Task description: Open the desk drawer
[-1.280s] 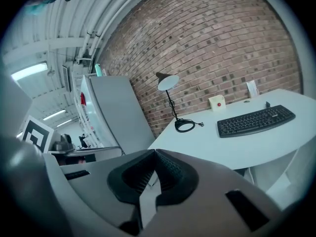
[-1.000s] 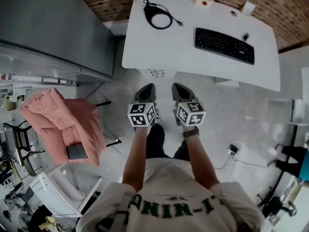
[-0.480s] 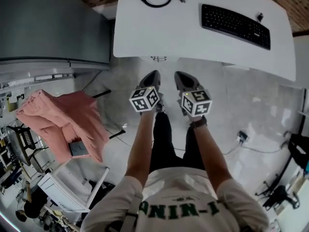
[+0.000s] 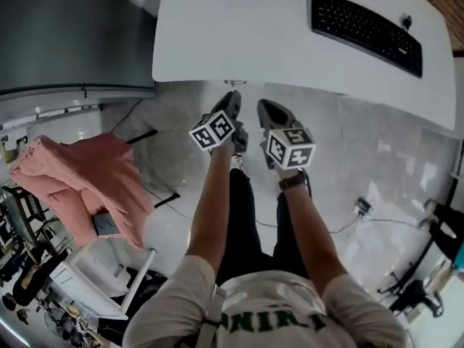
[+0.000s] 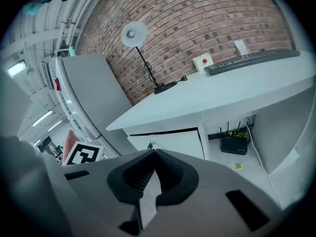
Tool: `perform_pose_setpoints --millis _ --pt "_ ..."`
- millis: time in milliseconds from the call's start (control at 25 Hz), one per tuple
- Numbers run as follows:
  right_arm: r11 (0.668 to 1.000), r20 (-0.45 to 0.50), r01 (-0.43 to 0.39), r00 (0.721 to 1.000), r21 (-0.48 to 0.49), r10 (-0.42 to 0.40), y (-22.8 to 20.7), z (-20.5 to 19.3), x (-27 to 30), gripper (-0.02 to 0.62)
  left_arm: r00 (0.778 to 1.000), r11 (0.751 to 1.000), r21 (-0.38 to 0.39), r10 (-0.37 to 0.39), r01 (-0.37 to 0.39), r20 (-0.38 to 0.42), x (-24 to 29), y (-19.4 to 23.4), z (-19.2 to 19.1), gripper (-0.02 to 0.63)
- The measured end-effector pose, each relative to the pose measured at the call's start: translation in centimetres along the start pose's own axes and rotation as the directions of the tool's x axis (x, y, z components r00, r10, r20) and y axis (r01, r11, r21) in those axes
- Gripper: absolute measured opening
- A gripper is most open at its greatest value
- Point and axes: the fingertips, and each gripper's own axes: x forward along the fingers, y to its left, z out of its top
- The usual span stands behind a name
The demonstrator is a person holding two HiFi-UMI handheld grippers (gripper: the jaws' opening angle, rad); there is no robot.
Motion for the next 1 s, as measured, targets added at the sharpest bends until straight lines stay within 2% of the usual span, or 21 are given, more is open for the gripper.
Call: perform_pose_setpoints --millis 120,200,320,440,600,720,760,880,920,1000 --pt "1.000 0.002 -0.013 1.000 -0.009 0.013 -0.9 -0.5 0.9 0.005 0.999 0.993 -0.118 -0.024 0.029 0.038 2.1 1.4 0.0 0.089" --pt "1.000 0.009 -0.024 1.000 -0.012 0.025 -1.2 -0.7 1.1 0.005 0.998 0.975 -0.217 -0.039 0.051 0.058 3.2 2.7 -0.2 0.111" --pt "0.999 0.008 -0.037 0.999 -0.022 0.037 -1.5 -1.0 1.0 0.005 0.991 0.929 -0.357 -0.062 0.099 0.115 4.6 4.2 -0.2 0.149" --pt "0.999 0.004 -0.036 0.999 -0.019 0.036 -2.2 -1.6 1.0 0.005 0.977 0.876 -0.450 -0.100 0.177 0.188 5.7 4.8 0.3 0.173" --pt "0.999 -0.007 -0.038 0.999 -0.024 0.038 -2.6 -2.1 1.0 0.005 0.961 0.829 -0.507 -0.123 0.236 0.248 6.9 4.9 1.1 0.178" --pt "0.999 -0.021 -0.033 0.999 -0.024 0.033 -2.9 -2.6 0.9 0.004 0.958 0.789 -0.560 -0.120 0.252 0.262 7.7 4.8 1.1 0.176" --pt "0.999 -0.023 -0.035 0.999 -0.020 0.034 -2.9 -2.8 0.9 0.005 0.956 0.775 -0.578 -0.119 0.258 0.267 7.8 4.8 1.1 0.164" --pt "0.999 -0.023 -0.043 0.999 -0.006 0.043 -2.8 -3.1 1.0 0.004 0.937 0.727 -0.607 -0.150 0.321 0.316 7.9 4.4 1.6 0.047" --pt "0.999 -0.023 -0.045 0.999 -0.004 0.045 -2.8 -3.1 1.0 0.004 0.930 0.720 -0.606 -0.161 0.339 0.329 7.9 4.3 1.8 0.025" --pt "0.999 -0.025 -0.045 0.999 -0.003 0.045 -2.9 -3.0 1.0 0.003 0.928 0.723 -0.598 -0.169 0.345 0.331 8.0 4.1 2.0 0.021"
